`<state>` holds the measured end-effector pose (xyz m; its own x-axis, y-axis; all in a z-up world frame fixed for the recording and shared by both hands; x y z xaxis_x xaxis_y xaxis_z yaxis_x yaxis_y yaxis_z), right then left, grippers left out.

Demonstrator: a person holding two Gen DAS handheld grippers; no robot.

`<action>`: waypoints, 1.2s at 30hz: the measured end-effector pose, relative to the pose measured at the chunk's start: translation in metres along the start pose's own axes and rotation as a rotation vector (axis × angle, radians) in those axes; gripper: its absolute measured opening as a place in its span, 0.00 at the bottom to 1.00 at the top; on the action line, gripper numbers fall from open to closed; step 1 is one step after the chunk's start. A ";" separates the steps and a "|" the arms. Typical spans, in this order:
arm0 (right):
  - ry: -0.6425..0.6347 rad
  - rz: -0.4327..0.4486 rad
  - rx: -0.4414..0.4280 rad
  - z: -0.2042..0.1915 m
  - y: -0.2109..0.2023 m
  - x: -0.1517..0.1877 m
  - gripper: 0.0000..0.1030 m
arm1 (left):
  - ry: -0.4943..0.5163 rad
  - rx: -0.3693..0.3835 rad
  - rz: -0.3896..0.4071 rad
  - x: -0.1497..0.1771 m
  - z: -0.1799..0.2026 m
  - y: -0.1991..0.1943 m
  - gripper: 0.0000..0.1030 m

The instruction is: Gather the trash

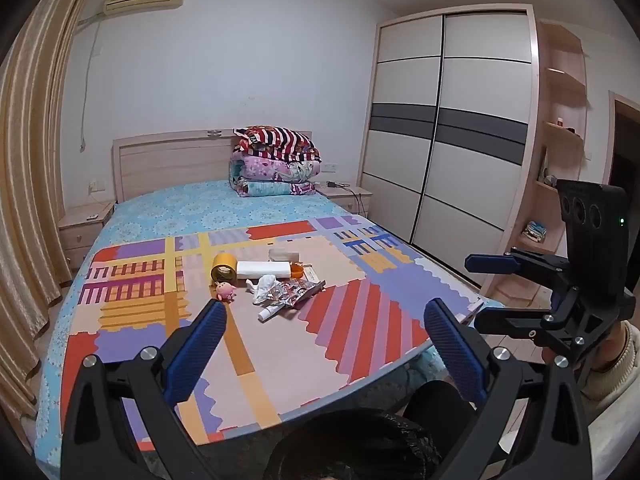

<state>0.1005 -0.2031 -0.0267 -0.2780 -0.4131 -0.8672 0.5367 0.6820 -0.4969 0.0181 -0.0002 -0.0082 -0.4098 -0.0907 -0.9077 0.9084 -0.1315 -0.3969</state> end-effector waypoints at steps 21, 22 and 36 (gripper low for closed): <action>-0.008 0.005 0.001 -0.001 -0.001 -0.002 0.97 | -0.020 0.006 0.007 -0.003 -0.004 -0.003 0.92; -0.007 0.005 0.001 0.000 0.000 -0.002 0.97 | -0.019 0.005 0.007 -0.003 -0.005 -0.001 0.92; -0.010 0.011 0.001 -0.002 -0.003 -0.002 0.97 | -0.017 0.003 0.007 -0.004 -0.002 -0.001 0.92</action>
<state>0.0976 -0.2033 -0.0238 -0.2639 -0.4113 -0.8725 0.5404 0.6862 -0.4869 0.0193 0.0018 -0.0042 -0.4045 -0.1081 -0.9081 0.9111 -0.1335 -0.3899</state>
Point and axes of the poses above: each gripper's, at about its wrist camera, not at the fingertips, and y roughly the way its jaws point, z to its right, x to its underside, the point moved 2 cm from there along y, roughly the way its jaws point, and after that the axes turned 8 degrees about x, right-handed, at the moved point
